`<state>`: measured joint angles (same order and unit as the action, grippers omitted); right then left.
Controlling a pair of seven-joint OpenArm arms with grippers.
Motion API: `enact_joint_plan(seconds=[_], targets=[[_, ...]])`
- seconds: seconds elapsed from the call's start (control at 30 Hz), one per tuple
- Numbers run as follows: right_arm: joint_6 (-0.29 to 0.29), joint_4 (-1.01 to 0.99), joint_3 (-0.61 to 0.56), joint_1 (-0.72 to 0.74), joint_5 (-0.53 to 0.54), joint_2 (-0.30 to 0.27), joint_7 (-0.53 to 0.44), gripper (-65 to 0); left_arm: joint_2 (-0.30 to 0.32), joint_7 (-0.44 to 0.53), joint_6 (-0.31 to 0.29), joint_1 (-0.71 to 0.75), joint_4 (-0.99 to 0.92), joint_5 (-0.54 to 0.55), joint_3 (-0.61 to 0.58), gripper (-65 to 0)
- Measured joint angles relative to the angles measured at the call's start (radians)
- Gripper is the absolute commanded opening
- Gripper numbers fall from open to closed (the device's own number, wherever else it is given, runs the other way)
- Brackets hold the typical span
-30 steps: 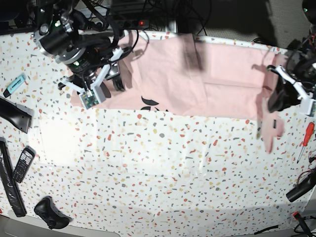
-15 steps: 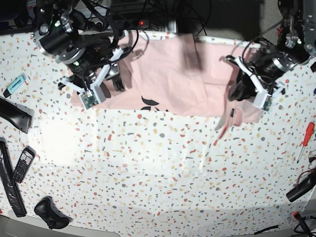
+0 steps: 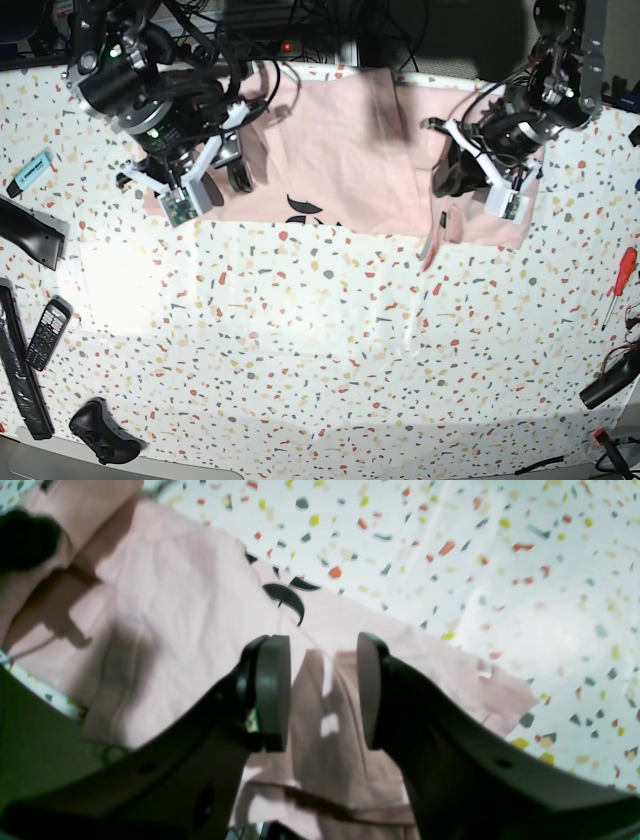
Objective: Fold the T-shirt properly
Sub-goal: 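Grasp the shirt's other end with the left gripper and fold it toward the right gripper, then lift the shirt end with the right gripper and fold it over toward the left gripper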
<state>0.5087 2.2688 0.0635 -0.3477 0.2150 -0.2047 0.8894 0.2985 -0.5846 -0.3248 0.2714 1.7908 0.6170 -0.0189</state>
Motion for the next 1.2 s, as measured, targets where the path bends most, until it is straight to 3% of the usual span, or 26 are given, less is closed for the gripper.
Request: enact_joint_plan(seconds=[0.07, 0.13, 0.23, 0.5, 0.7, 0.77, 0.83, 0.97, 1.07, 1.2], targets=[[0.0, 0.0, 0.0, 0.008, 0.0, 0.0, 0.001, -43.4, -0.002, 0.005, -0.076, 0.0, -0.001, 0.062, 0.0, -41.7], [0.0, 0.0, 0.0, 0.014, 0.0, 0.0, 0.001, -43.4, -0.002, 0.003, -0.146, -0.007, -0.001, 0.132, 0.0, -39.5], [0.0, 0.0, 0.0, 0.015, 0.0, 0.0, 0.005, -43.4, -0.002, -0.006, -0.206, -0.029, -0.001, 0.181, 0.0, -39.5], [0.0, 0.0, 0.001, 0.015, -0.006, 0.0, 0.012, -43.4, -0.002, -0.124, -0.211, -0.098, 0.004, 0.181, 0.046, -39.5], [-0.001, 0.0, 0.088, 0.015, -0.003, 0.001, 0.008, -43.3, -0.003, -0.103, -0.214, -0.111, 0.004, -0.047, 0.2, -39.6], [-0.031, -0.002, 0.157, 0.013, -0.003, 0.001, 0.008, -43.1, -0.005, -0.061, -0.214, -0.111, 0.003, -0.124, 0.261, -39.6], [-0.047, -0.027, 0.235, 0.013, -0.002, 0.0, -0.002, -39.0, -0.002, -0.027, -0.182, -0.112, -0.006, -0.147, 0.319, -39.6], [-0.055, -0.156, 0.369, 0.013, 0.138, -0.025, 0.002, -29.8, 0.031, -0.006, -0.161, -0.111, -0.062, -0.151, 0.375, -39.6], [-0.054, -0.272, 0.413, 0.013, 0.196, -0.07, 0.008, -29.6, 0.051, -0.005, -0.161, -0.112, -0.108, -0.151, 0.377, -39.6], [-0.056, -0.393, 0.419, 0.016, 0.256, -0.121, 0.111, -29.6, 0.051, 0.013, -0.161, -0.111, -0.168, -0.15, 0.376, -39.6]])
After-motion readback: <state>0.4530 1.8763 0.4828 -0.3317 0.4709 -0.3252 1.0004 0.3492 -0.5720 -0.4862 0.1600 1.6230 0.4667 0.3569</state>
